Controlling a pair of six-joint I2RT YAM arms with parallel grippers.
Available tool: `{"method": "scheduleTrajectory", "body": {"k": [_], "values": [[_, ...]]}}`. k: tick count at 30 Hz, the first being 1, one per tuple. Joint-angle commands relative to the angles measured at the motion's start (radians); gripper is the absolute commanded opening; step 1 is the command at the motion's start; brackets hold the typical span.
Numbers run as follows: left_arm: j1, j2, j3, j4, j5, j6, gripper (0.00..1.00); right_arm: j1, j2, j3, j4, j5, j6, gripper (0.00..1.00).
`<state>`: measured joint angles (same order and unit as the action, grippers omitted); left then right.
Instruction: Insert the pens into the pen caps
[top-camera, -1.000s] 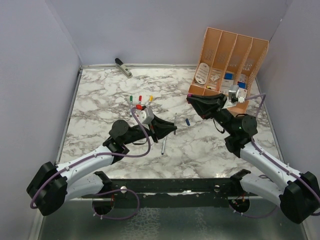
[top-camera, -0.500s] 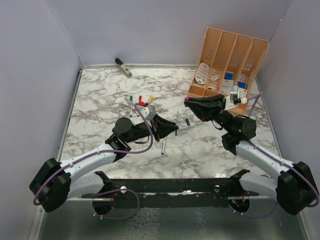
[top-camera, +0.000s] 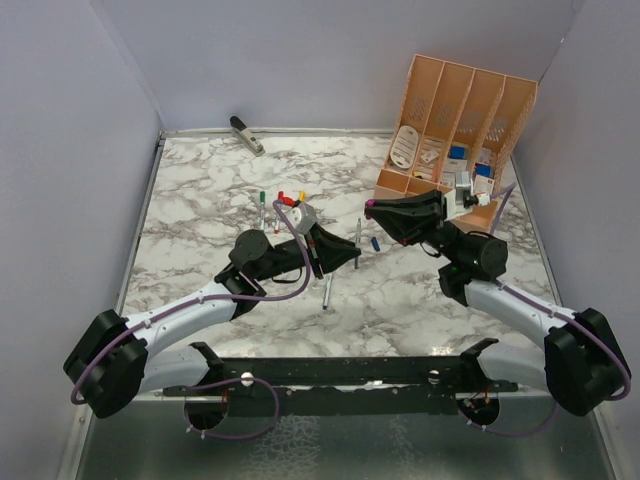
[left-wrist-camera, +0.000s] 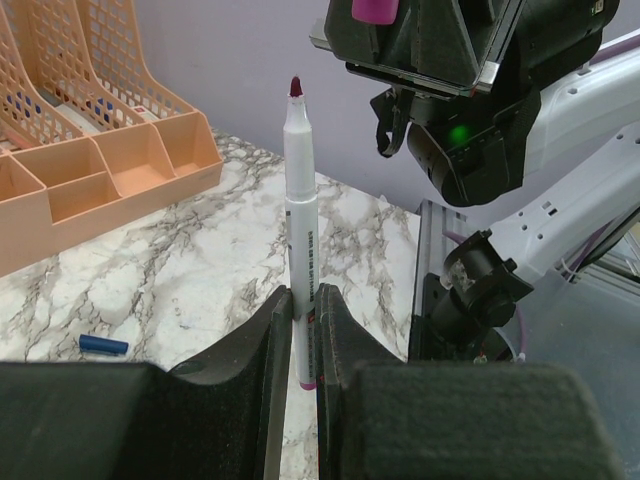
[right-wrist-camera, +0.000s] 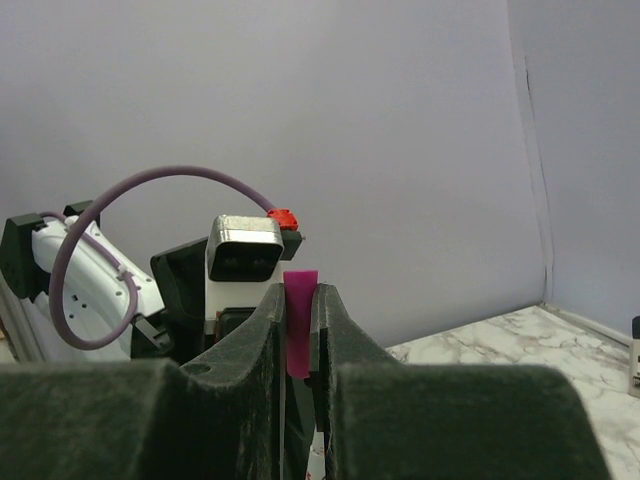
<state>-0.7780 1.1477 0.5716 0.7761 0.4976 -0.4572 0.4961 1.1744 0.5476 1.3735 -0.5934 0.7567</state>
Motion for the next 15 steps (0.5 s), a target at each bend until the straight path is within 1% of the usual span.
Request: {"method": "scheduleTrajectory", "body": {"k": [1,15], "values": [[0.003,0.012,0.037,0.017,0.027,-0.005,0.00,0.002,0.016,0.000,0.032,-0.035,0.019,0.02],[0.003,0.019,0.028,0.017,0.045,0.028,0.00,0.002,0.052,0.010,0.031,-0.016,0.026,0.02]]}}
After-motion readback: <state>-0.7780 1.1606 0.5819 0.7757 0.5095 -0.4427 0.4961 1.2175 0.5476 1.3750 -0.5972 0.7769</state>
